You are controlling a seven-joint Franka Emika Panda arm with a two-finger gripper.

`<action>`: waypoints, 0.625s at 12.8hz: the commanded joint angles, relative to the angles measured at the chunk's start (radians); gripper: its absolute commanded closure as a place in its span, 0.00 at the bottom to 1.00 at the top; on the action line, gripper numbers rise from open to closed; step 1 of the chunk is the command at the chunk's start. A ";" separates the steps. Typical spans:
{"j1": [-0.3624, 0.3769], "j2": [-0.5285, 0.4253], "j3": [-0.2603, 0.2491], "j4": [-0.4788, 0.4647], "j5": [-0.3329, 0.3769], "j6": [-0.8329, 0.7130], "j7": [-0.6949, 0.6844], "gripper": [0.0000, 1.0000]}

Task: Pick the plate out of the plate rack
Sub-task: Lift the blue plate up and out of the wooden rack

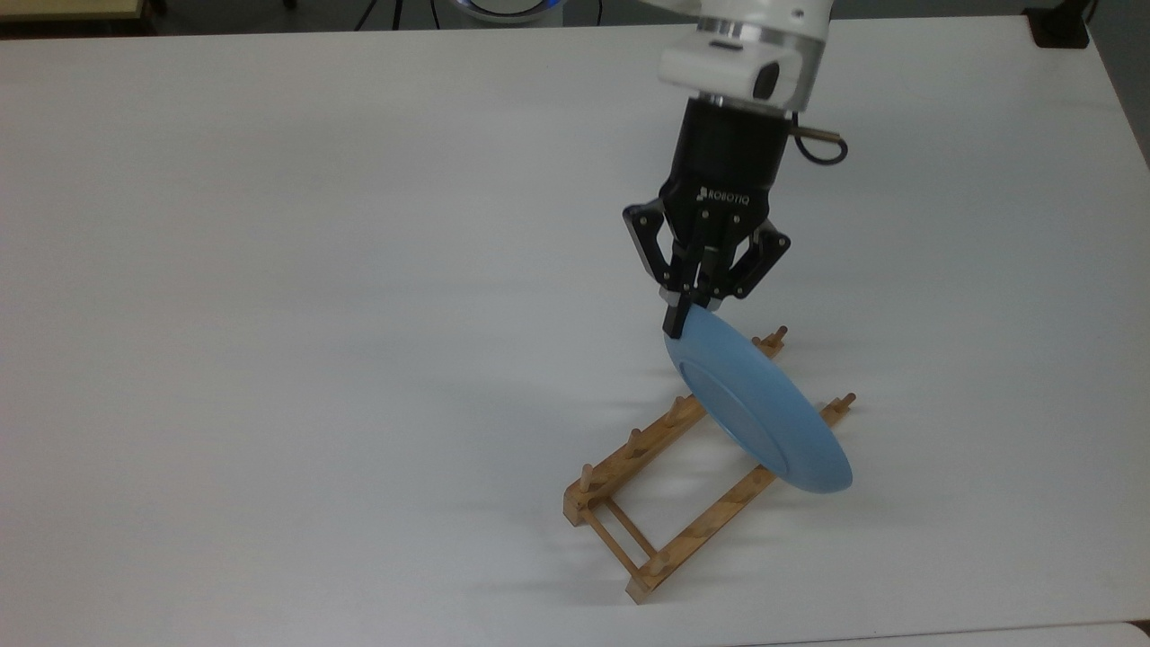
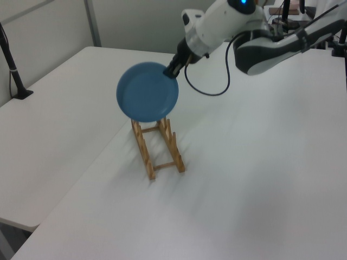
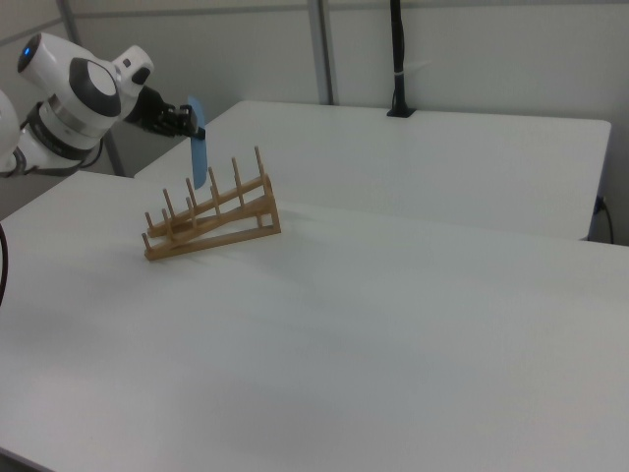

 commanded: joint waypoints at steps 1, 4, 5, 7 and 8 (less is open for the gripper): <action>-0.008 -0.068 0.005 -0.033 0.092 -0.017 0.019 1.00; -0.034 -0.128 0.008 -0.043 0.305 -0.184 -0.071 1.00; -0.042 -0.155 0.008 -0.040 0.444 -0.287 -0.188 1.00; -0.071 -0.201 0.006 -0.036 0.604 -0.464 -0.350 1.00; -0.096 -0.235 0.005 -0.036 0.688 -0.574 -0.457 1.00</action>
